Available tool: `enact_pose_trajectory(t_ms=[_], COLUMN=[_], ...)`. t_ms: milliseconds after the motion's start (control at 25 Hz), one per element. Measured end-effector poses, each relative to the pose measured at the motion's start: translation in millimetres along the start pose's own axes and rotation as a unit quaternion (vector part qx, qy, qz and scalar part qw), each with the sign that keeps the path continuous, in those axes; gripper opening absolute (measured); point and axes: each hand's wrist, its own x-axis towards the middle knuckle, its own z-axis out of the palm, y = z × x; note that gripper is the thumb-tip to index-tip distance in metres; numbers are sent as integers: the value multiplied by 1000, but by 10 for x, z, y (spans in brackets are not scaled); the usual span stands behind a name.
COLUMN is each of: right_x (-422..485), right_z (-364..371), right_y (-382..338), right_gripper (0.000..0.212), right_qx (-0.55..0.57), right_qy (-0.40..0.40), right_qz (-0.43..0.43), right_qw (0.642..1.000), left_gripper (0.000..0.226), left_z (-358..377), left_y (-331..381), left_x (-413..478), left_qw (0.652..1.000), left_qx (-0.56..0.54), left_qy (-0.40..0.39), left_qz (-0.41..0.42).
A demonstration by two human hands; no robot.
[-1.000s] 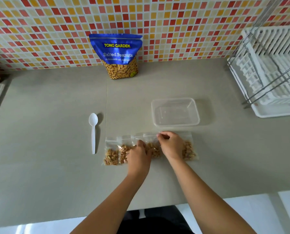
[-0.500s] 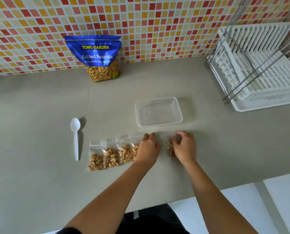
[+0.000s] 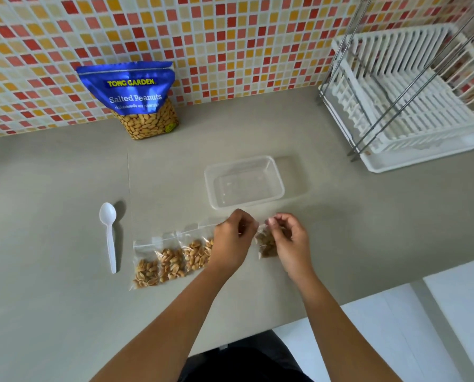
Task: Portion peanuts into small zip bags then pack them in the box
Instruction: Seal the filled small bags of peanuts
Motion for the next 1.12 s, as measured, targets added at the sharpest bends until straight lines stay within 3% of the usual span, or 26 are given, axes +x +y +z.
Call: enact_pose_trajectory(t_ms=[120,240,560,880,1120], right_x=[-54,-60,-160,-230,-231], right_z=[169,361,779,980,1073], right_y=[-229,-473,-882,-1051,-1170], right_gripper=[5,5,3,9,11], right_qx=[95,136,120,42,27], right_qy=[18,1,-47,-6,40], right_qz=[5,-13,-70,-104,-153], right_qw=[995,991,989,994,987], left_gripper=[10,8,9,13,22], left_z=[-296,-659,-1179,-1212,-1320], left_y=[139,306,485,542,597], left_x=[-6,38,120,109,58], left_qw=[994,993,989,962,923], left_qx=[-105,-114,79,204,306], left_qy=[9,-1,58,124,169], left_qz=[2,18,108,130,160])
